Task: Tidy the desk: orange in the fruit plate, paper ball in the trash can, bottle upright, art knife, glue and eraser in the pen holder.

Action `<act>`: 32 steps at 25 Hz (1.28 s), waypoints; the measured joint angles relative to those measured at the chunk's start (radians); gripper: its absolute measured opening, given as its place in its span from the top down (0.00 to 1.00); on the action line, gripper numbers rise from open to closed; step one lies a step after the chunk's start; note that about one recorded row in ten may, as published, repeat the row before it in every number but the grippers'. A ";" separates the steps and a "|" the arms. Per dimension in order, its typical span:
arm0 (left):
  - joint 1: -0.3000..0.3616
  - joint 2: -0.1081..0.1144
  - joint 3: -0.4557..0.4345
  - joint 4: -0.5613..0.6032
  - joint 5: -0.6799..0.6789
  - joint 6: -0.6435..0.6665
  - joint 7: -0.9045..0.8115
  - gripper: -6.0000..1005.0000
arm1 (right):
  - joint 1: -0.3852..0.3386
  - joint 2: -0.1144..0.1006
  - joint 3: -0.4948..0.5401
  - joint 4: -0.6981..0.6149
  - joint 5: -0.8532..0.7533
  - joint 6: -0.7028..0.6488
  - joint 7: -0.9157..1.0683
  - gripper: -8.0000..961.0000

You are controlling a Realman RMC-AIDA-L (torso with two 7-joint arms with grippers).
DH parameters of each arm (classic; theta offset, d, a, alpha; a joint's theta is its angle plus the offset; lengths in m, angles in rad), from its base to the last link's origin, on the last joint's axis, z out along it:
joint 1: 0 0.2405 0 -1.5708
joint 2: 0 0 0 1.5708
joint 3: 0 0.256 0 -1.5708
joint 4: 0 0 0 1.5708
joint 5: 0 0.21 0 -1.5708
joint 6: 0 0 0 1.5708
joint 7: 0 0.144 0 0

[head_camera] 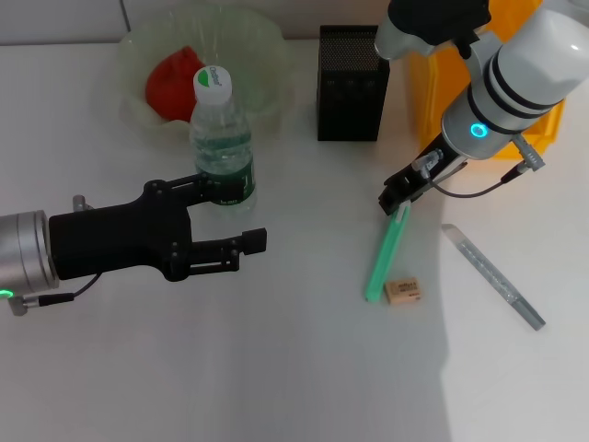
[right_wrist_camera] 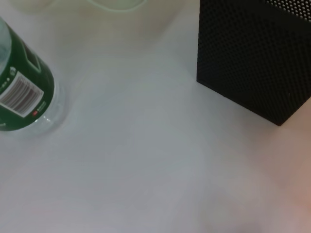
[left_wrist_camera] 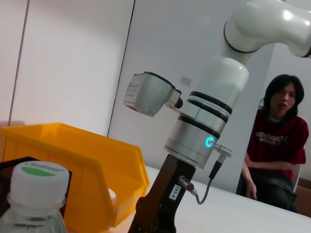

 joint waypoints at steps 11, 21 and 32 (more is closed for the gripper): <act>0.000 -0.002 0.003 0.000 0.000 -0.004 0.000 0.20 | -0.004 0.000 0.000 -0.003 0.000 0.007 -0.002 0.76; 0.009 -0.002 0.001 0.000 0.000 0.005 0.000 0.20 | -0.075 -0.008 0.029 -0.222 0.000 -0.096 0.014 0.74; 0.002 -0.002 0.004 0.000 0.000 0.009 0.000 0.20 | -0.090 -0.006 0.029 -0.258 -0.001 -0.230 0.120 0.50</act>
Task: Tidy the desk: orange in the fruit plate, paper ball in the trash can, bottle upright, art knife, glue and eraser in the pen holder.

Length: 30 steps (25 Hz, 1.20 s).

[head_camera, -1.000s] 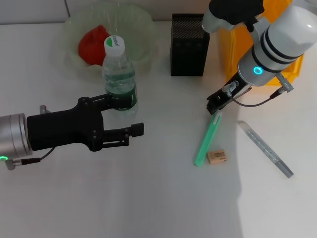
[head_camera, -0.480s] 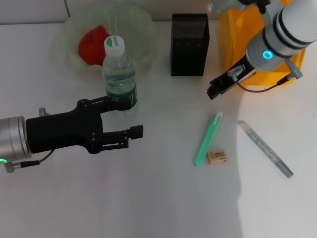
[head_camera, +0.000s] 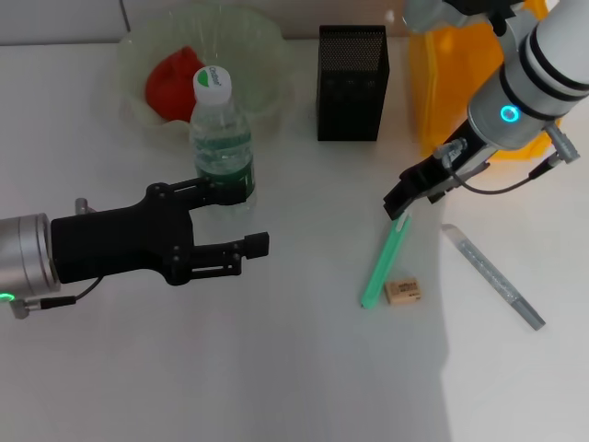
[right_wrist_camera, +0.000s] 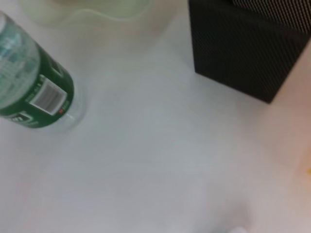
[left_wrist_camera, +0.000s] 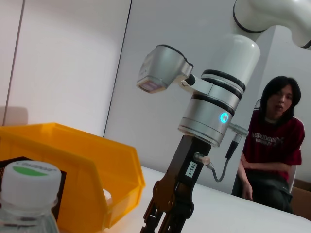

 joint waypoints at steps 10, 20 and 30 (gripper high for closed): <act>-0.003 -0.007 0.003 0.021 0.000 0.001 0.003 0.20 | -0.032 0.001 0.065 0.039 0.036 0.040 0.041 0.33; -0.005 -0.012 0.001 0.033 0.000 0.001 0.010 0.20 | -0.023 0.001 0.068 0.130 0.052 0.115 0.041 0.46; -0.010 -0.022 0.003 0.038 0.000 -0.003 0.008 0.20 | -0.006 0.000 0.063 0.192 0.054 0.178 0.028 0.54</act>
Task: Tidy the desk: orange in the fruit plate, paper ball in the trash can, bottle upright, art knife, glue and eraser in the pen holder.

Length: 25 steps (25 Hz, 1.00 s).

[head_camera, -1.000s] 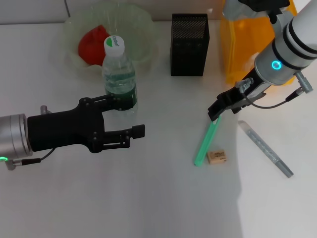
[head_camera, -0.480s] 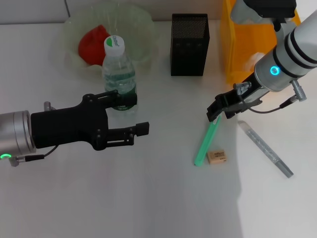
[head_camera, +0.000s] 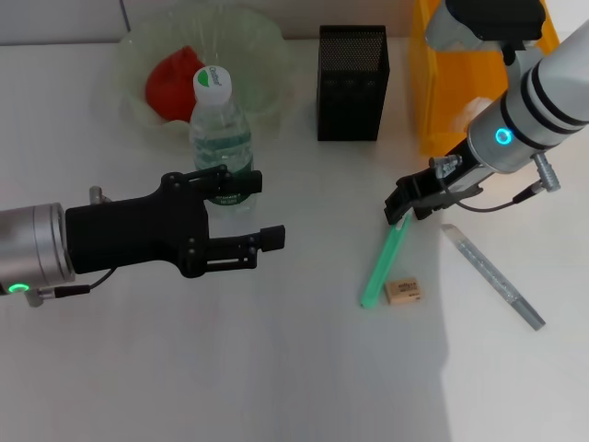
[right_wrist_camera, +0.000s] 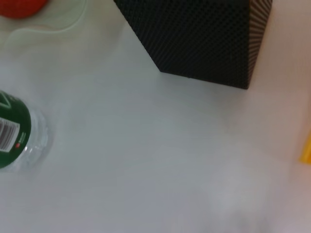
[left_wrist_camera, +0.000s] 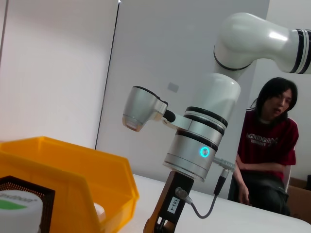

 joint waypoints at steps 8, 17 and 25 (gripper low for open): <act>-0.001 -0.002 0.000 0.000 0.000 -0.002 -0.001 0.20 | 0.008 0.000 -0.020 0.009 0.000 0.020 -0.011 0.60; -0.002 -0.003 0.000 0.000 0.000 -0.002 -0.003 0.20 | 0.020 0.001 -0.027 0.032 0.000 0.037 -0.012 0.78; -0.002 -0.004 -0.002 0.000 0.000 -0.004 -0.001 0.20 | 0.022 0.003 -0.026 0.033 0.005 0.039 -0.032 0.80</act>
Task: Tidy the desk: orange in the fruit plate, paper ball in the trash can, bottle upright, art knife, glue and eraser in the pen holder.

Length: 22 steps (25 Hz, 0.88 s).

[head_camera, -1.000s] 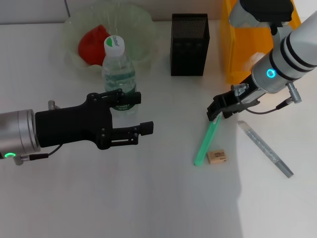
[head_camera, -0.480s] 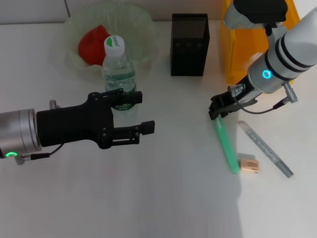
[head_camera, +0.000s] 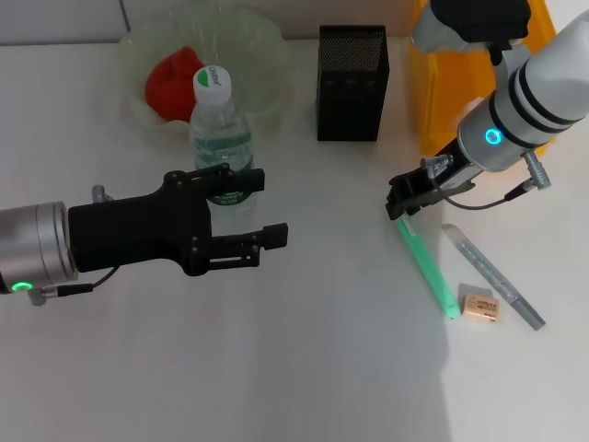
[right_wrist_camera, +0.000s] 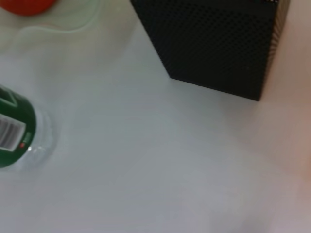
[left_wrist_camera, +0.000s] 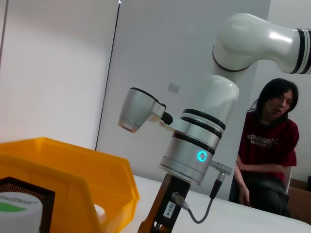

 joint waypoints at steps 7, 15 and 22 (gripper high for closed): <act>-0.002 0.000 -0.002 0.000 0.000 -0.001 0.003 0.20 | 0.000 0.000 0.001 0.008 0.020 0.003 -0.024 0.82; -0.002 -0.001 -0.007 0.000 -0.003 -0.001 0.003 0.20 | -0.094 -0.005 0.012 -0.191 0.086 0.002 -0.052 0.81; 0.005 0.000 -0.034 0.000 -0.005 0.000 -0.005 0.20 | -0.304 -0.010 0.181 -0.539 0.377 -0.011 -0.201 0.79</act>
